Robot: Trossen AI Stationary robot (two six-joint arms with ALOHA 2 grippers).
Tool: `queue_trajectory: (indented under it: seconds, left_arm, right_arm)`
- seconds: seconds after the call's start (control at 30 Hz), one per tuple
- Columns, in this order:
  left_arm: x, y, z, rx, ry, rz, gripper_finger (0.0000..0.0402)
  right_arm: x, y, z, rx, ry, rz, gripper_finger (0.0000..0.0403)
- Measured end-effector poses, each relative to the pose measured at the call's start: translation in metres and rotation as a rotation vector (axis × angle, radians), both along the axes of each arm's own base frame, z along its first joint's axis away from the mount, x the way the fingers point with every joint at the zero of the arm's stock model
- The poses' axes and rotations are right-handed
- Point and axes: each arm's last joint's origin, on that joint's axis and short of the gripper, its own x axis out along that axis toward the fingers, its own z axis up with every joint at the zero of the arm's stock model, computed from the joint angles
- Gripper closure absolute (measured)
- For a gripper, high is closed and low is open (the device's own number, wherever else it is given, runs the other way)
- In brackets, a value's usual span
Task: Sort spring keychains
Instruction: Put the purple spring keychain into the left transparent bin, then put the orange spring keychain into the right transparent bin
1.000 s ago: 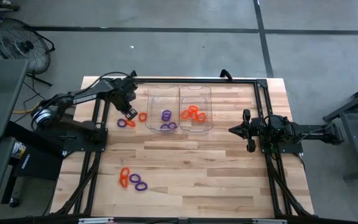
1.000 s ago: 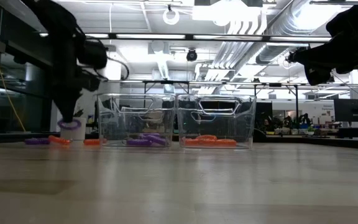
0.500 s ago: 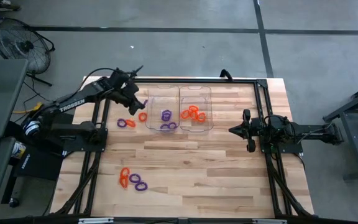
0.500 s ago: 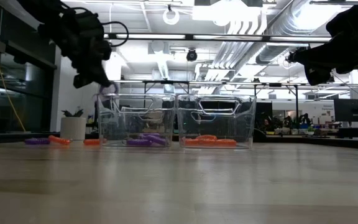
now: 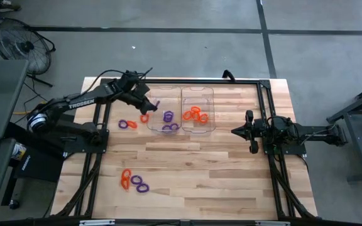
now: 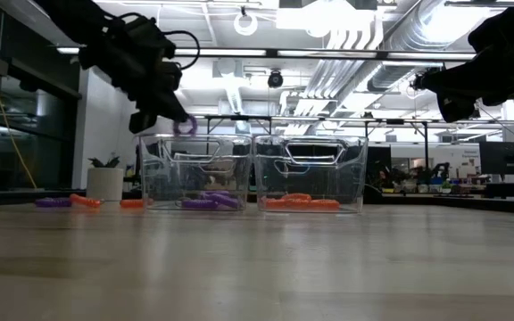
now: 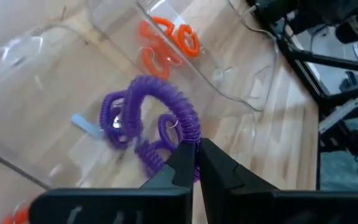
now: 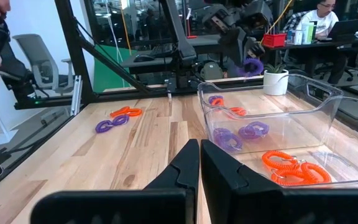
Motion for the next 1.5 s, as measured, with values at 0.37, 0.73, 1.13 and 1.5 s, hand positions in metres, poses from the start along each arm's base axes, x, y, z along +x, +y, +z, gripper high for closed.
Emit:
queue_trajectory:
  seconds: [0.37, 0.73, 1.13, 1.5]
  left_arm:
    - [0.011, -0.001, -0.008, 0.025, 0.053, 0.067, 0.0284]
    - [0.011, -0.004, -0.007, 0.018, 0.05, 0.06, 0.0213]
    - [-0.025, -0.018, 0.001, 0.118, 0.316, 0.261, 0.0257]
    - [-0.043, -0.022, -0.005, 0.274, 0.507, 0.084, 0.0296]
  right_arm:
    - [0.0, 0.0, 0.0, 0.0, 0.0, 0.001, 0.0392]
    - [0.0, 0.0, 0.0, 0.0, 0.0, 0.0, 0.0392]
    - [0.0, 0.0, 0.0, 0.0, 0.0, 0.0, 0.0392]
    - [0.0, 0.0, 0.0, 0.0, 0.0, 0.001, 0.0392]
